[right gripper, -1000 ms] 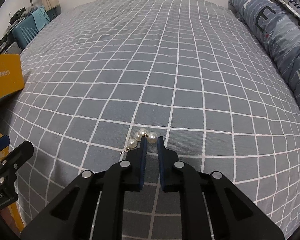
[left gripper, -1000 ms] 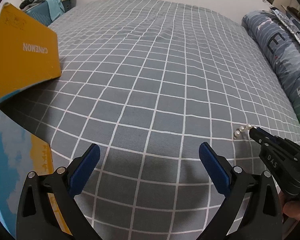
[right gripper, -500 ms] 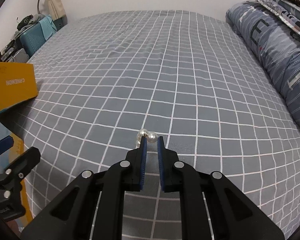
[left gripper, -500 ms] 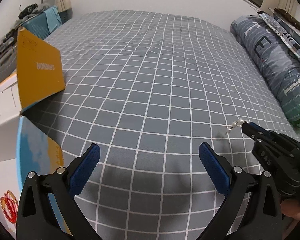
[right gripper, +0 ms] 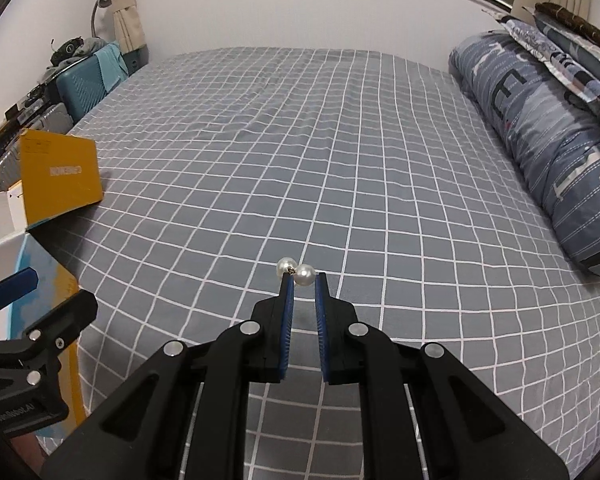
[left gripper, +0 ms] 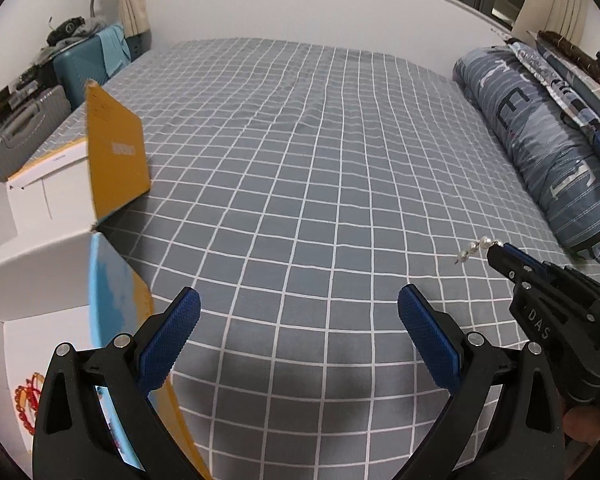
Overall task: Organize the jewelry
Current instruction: 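Carry the pearl strand with the right tool into the white box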
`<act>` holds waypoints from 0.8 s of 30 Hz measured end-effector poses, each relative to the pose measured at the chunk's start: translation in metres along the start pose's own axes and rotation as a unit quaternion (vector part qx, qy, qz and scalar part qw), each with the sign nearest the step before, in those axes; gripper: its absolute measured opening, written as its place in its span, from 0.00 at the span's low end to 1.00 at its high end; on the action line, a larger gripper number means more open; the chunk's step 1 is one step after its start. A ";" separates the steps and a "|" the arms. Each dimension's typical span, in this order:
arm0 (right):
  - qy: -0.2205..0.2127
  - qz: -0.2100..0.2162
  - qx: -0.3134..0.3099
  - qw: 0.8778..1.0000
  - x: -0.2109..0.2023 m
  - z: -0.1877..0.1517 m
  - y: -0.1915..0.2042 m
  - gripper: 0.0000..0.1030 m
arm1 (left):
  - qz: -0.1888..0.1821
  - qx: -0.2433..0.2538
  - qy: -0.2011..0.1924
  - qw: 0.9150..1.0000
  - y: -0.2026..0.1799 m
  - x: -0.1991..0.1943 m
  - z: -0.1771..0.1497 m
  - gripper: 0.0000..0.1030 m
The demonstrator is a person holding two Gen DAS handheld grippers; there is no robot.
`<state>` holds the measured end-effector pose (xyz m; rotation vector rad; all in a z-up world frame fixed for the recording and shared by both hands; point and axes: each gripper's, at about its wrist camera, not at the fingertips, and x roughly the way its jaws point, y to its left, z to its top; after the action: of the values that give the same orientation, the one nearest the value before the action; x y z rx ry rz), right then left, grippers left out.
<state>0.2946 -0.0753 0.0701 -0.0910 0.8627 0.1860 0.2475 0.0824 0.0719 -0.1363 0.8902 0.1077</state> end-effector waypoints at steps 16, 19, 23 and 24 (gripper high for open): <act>-0.018 0.003 -0.018 1.000 -0.036 -0.008 0.026 0.10 | 0.013 0.001 -0.027 1.000 0.024 -0.041 -0.005 0.94; -0.020 0.009 -0.022 1.000 -0.042 -0.010 0.036 0.10 | 0.011 -0.008 -0.028 1.000 0.031 -0.047 -0.006 0.94; -0.022 0.020 -0.027 0.999 -0.050 -0.011 0.050 0.10 | 0.010 -0.010 -0.031 0.999 0.040 -0.060 -0.014 0.94; -0.023 0.024 -0.027 0.999 -0.052 -0.010 0.054 0.10 | 0.010 -0.012 -0.030 0.999 0.044 -0.062 -0.016 0.94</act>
<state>0.2426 -0.0303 0.1030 -0.1165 0.8145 0.2560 0.1898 0.1212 0.1068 -0.1450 0.8312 0.1410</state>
